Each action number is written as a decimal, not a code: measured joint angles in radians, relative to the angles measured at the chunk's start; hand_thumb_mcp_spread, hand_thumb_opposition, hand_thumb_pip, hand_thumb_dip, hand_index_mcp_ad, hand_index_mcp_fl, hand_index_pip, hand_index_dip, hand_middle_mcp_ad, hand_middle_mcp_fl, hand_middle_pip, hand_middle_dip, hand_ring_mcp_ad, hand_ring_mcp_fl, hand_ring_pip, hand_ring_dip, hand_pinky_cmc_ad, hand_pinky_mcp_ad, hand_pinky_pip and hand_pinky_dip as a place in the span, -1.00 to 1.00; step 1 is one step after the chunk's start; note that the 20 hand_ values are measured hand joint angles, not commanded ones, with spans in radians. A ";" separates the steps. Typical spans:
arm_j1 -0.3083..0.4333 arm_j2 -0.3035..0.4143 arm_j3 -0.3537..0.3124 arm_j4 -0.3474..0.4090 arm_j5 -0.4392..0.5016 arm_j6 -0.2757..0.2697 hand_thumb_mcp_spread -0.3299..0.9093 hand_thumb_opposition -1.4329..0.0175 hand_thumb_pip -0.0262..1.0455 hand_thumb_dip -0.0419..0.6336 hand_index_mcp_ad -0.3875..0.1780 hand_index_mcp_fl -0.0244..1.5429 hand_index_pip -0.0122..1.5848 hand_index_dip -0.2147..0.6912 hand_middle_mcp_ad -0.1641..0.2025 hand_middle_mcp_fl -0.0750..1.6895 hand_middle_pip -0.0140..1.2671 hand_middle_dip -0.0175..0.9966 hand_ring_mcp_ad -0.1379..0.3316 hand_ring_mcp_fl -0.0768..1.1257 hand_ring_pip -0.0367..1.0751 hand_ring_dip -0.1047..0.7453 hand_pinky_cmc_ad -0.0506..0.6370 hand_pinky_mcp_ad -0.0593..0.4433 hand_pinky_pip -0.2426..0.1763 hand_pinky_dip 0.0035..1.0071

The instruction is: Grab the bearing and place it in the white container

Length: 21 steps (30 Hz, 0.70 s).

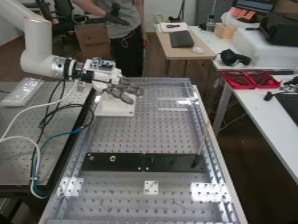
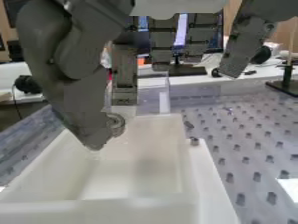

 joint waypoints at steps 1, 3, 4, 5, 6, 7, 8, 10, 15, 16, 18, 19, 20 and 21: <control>-0.002 -0.002 0.000 -0.007 0.000 0.005 0.17 -0.21 0.40 -0.17 -0.02 -0.80 0.80 -0.06 0.26 -0.83 -0.77 -0.62 0.14 -0.88 -0.76 -0.58 0.20 0.41 0.08 -0.62; -0.002 -0.002 0.000 -0.010 0.001 0.009 0.14 -0.18 0.44 -0.17 -0.06 -0.88 0.77 -0.07 0.28 -0.89 -0.77 -0.62 0.12 -0.88 -0.76 -0.58 0.21 0.41 0.02 -0.58; -0.003 -0.002 0.001 -0.014 0.001 0.013 0.12 -0.17 0.47 -0.18 -0.06 -0.90 0.75 -0.08 0.28 -0.91 -0.77 -0.62 0.12 -0.88 -0.76 -0.58 0.20 0.42 0.02 -0.55; -0.003 -0.002 0.001 -0.016 0.001 0.015 0.10 -0.18 0.50 -0.18 -0.06 -0.92 0.74 -0.11 0.28 -0.91 -0.77 -0.62 0.14 -0.87 -0.76 -0.58 0.20 0.42 -0.05 -0.52; -0.003 -0.001 0.001 -0.019 0.000 0.018 0.10 -0.15 0.51 -0.14 -0.06 -0.94 0.73 -0.12 0.28 -0.91 -0.77 -0.62 0.14 -0.88 -0.77 -0.58 0.21 0.42 -0.07 -0.50; -0.003 -0.001 0.002 -0.020 0.000 0.019 0.07 -0.16 0.51 -0.13 -0.07 -0.96 0.71 -0.12 0.28 -0.91 -0.77 -0.62 0.12 -0.88 -0.77 -0.58 0.20 0.42 -0.13 -0.49; -0.004 0.001 0.003 -0.023 0.000 0.019 0.06 -0.16 0.51 -0.13 -0.06 -0.97 0.71 -0.11 0.28 -0.91 -0.77 -0.62 0.12 -0.87 -0.77 -0.58 0.20 0.42 -0.13 -0.45; -0.005 0.003 0.008 -0.030 0.000 0.017 0.07 -0.15 0.54 -0.13 -0.07 -0.96 0.67 -0.13 0.28 -0.91 -0.77 -0.62 0.12 -0.87 -0.77 -0.58 0.21 0.42 -0.13 -0.44; -0.009 0.022 0.016 -0.036 0.015 0.008 0.02 -0.13 0.54 -0.13 -0.07 -0.97 0.65 -0.15 0.28 -0.91 -0.77 -0.62 0.12 -0.87 -0.77 -0.58 0.21 0.42 -0.22 -0.39; -0.011 0.032 0.020 -0.038 0.022 0.008 0.02 -0.13 0.54 -0.13 -0.07 -0.96 0.65 -0.14 0.28 -0.91 -0.77 -0.62 0.12 -0.87 -0.77 -0.58 0.21 0.42 -0.23 -0.39; -0.019 0.056 0.032 -0.047 0.037 0.009 0.02 -0.14 0.54 -0.13 -0.07 -0.97 0.63 -0.16 0.28 -0.91 -0.77 -0.62 0.12 -0.87 -0.77 -0.58 0.21 0.42 -0.23 -0.36; -0.021 0.060 0.034 -0.049 0.039 0.009 0.03 -0.12 0.54 -0.13 -0.07 -0.96 0.63 -0.18 0.28 -0.91 -0.77 -0.62 0.14 -0.87 -0.77 -0.58 0.21 0.42 -0.23 -0.36; -0.026 0.074 0.043 -0.057 0.046 0.009 0.00 -0.11 0.54 -0.13 -0.07 -0.96 0.59 -0.19 0.28 -0.91 -0.77 -0.62 0.12 -0.87 -0.77 -0.58 0.21 0.42 -0.22 -0.37; -0.034 0.092 0.055 -0.068 0.054 0.009 -0.02 -0.11 0.54 -0.13 -0.07 -0.97 0.53 -0.19 0.26 -0.91 -0.77 -0.62 0.12 -0.87 -0.77 -0.58 0.21 0.40 -0.27 -0.36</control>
